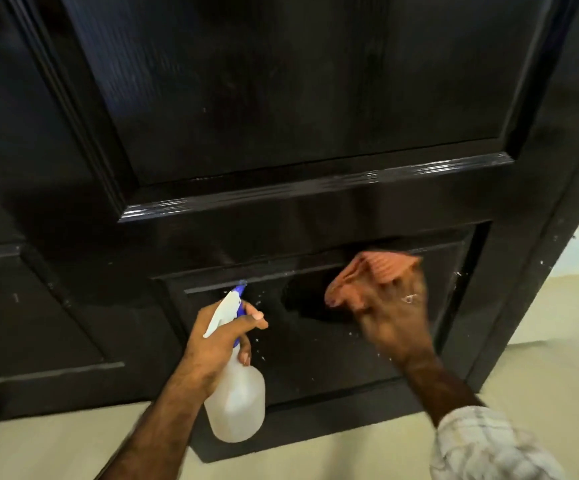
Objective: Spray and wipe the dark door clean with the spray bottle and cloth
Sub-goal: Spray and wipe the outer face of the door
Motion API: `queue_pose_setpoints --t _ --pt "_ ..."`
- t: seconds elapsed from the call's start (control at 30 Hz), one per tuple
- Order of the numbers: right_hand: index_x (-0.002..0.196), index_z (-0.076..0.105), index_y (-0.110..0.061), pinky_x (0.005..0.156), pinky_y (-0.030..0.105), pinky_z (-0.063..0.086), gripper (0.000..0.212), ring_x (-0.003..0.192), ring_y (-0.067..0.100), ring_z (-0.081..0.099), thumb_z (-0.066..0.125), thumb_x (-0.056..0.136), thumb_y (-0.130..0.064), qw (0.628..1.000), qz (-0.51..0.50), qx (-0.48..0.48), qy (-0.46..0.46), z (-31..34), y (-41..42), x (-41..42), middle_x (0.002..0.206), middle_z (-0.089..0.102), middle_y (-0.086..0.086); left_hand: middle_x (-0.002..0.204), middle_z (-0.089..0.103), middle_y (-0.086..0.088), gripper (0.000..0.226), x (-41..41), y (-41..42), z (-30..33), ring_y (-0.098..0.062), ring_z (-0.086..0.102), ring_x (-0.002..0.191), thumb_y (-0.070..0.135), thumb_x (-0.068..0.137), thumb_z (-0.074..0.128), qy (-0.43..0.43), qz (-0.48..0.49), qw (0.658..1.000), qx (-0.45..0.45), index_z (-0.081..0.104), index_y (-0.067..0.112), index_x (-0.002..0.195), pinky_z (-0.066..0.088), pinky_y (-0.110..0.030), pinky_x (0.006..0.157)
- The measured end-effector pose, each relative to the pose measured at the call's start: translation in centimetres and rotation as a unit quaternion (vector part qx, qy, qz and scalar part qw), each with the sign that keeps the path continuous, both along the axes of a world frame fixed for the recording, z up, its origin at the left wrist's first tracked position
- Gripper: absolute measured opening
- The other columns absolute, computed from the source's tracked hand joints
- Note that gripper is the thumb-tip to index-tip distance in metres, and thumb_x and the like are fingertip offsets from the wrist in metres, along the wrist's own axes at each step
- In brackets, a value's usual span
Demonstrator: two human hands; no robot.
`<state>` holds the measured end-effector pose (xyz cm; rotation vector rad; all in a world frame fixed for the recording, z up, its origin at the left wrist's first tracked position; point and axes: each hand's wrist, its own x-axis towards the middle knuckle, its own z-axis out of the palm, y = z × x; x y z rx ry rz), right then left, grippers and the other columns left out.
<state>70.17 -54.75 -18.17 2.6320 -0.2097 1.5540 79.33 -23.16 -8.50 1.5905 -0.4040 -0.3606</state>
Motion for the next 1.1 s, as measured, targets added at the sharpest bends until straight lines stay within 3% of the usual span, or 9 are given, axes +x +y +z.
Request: queue_pose_setpoints --t 0.1,0.17,0.4,0.53,0.6,0.73,0.83,0.93,1.1 --pt "0.166 0.027 -0.007 0.123 0.075 0.015 0.066 0.159 0.054 0.014 0.051 0.109 -0.028 0.953 -0.136 0.238 -0.127 0.7 -0.2 1.7 0.172 0.02 0.027 0.095 0.078 -0.02 0.009 -1.1 0.6 -0.4 -0.027 0.051 0.049 0.009 0.095 0.073 0.015 0.029 0.999 -0.004 0.074 0.0 0.098 0.051 -0.036 0.056" --pt "0.165 0.026 -0.001 0.122 0.076 0.014 0.062 0.158 0.056 0.01 0.041 0.113 -0.031 0.935 -0.13 0.293 -0.15 1.5 3.8 4.2 0.171 0.016 0.032 0.101 0.078 -0.021 0.017 -1.3 1.1 -0.7 -0.027 0.052 0.05 0.011 0.094 0.075 0.032 0.047 0.998 -0.007 0.071 0.0 0.107 0.051 -0.037 0.057" --pt "0.161 0.04 -0.023 0.126 0.069 0.002 0.067 0.162 0.043 0.01 0.057 0.1 -0.044 0.992 0.01 0.124 -0.023 -0.2 17.1 9.6 0.169 0.029 0.017 0.081 0.074 -0.015 0.012 1.4 5.3 -1.0 -0.031 0.05 0.051 0.009 0.092 0.075 -0.002 0.067 0.998 -0.006 0.072 0.0 0.1 0.051 -0.039 0.056" --pt "0.162 0.042 -0.033 0.122 0.059 0.018 0.074 0.156 0.031 0.024 0.067 0.093 -0.038 0.979 0.155 -0.113 0.064 1.1 16.3 10.0 0.17 0.035 0.002 0.071 0.059 -0.028 0.032 3.4 7.8 -1.3 -0.03 0.046 0.045 0.02 0.074 0.082 -0.007 0.042 0.999 -0.025 0.07 -0.002 0.095 0.047 -0.037 0.053" --pt "0.159 0.05 -0.032 0.12 0.055 0.026 0.064 0.15 0.03 0.039 0.064 0.097 -0.04 0.963 0.19 -0.179 0.074 1.8 12.9 8.9 0.164 0.048 0.003 0.079 0.063 -0.032 0.023 4.1 8.2 -1.1 -0.029 0.045 0.043 0.015 0.076 0.079 -0.016 0.028 0.999 -0.024 0.07 -0.001 0.091 0.046 -0.035 0.051" --pt "0.15 0.057 -0.027 0.115 0.07 0.03 0.063 0.139 0.045 0.05 0.068 0.089 -0.042 0.992 0.094 -0.074 0.048 1.5 5.8 5.0 0.153 0.056 0.015 0.089 0.071 -0.026 0.007 5.2 8.4 0.0 -0.023 0.049 0.043 0.011 0.082 0.075 -0.021 0.018 0.999 -0.019 0.073 0.007 0.088 0.049 -0.036 0.051" --pt "0.134 0.058 -0.026 0.107 0.085 0.027 0.05 0.135 0.06 0.052 0.067 0.09 -0.048 0.99 0.099 -0.073 0.068 0.2 8.3 4.7 0.154 0.051 0.019 0.09 0.072 -0.025 0.006 5.3 8.1 0.8 -0.021 0.051 0.044 0.015 0.082 0.075 -0.011 0.006 1.0 -0.013 0.075 0.012 0.087 0.051 -0.035 0.052" --pt "0.15 0.053 -0.024 0.122 0.065 0.017 0.074 0.134 0.042 0.053 0.063 0.091 -0.068 0.985 0.137 -0.05 0.095 1.7 14.8 8.2 0.148 0.055 0.014 0.084 0.069 -0.027 0.016 5.3 7.7 1.4 -0.026 0.049 0.042 0.019 0.079 0.079 -0.008 0.015 1.0 -0.018 0.073 0.008 0.089 0.051 -0.036 0.052" --pt "0.145 0.062 -0.021 0.128 0.056 0.015 0.051 0.146 0.034 0.042 0.061 0.1 -0.043 0.97 0.215 -0.106 0.05 2.2 20.2 12.3 0.151 0.058 0.009 0.072 0.071 -0.009 0.04 5.4 9.1 -0.5 -0.027 0.068 0.062 0.024 0.079 0.088 0.007 0.125 0.991 0.052 0.066 0.017 0.112 0.058 -0.028 0.058"
